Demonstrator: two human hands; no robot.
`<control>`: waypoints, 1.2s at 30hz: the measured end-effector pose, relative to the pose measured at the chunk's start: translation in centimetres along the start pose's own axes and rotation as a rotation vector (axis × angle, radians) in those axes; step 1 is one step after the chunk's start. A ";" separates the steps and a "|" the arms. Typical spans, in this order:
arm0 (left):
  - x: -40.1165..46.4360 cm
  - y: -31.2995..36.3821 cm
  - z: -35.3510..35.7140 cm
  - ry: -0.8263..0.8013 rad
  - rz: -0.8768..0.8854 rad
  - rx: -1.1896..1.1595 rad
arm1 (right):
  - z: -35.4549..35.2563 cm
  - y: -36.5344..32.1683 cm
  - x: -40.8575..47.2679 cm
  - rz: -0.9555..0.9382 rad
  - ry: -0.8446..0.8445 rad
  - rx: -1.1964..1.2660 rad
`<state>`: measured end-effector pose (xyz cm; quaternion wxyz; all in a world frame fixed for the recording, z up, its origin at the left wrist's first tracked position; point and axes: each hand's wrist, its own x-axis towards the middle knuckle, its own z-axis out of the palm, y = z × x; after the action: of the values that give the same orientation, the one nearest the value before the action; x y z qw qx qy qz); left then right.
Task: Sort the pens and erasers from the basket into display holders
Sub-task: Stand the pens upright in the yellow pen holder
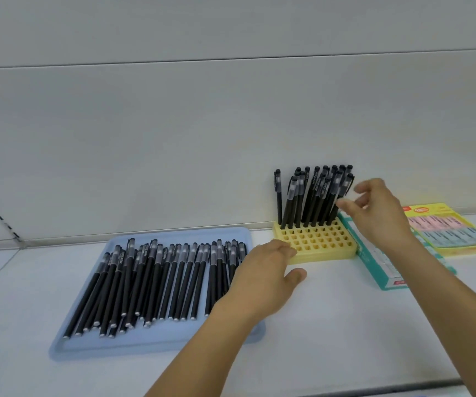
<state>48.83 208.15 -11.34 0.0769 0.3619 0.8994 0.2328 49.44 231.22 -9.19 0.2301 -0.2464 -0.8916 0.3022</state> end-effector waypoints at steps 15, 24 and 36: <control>-4.6 -5.8 -3.2 0.154 -0.532 0.179 | 9.0 -10.6 -10.2 -0.348 -0.454 -0.409; -4.6 -7.9 -4.1 0.186 -0.538 -0.078 | 11.0 -11.0 -10.9 -0.270 -0.447 -0.411; -6.0 -7.2 -4.1 0.430 -0.437 -1.044 | 8.0 -10.3 -10.4 -0.060 -0.500 0.205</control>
<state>47.47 198.04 -11.33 0.1068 0.0280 0.7153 0.6900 49.90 214.61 -10.86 0.0354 -0.1131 -0.8924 0.4354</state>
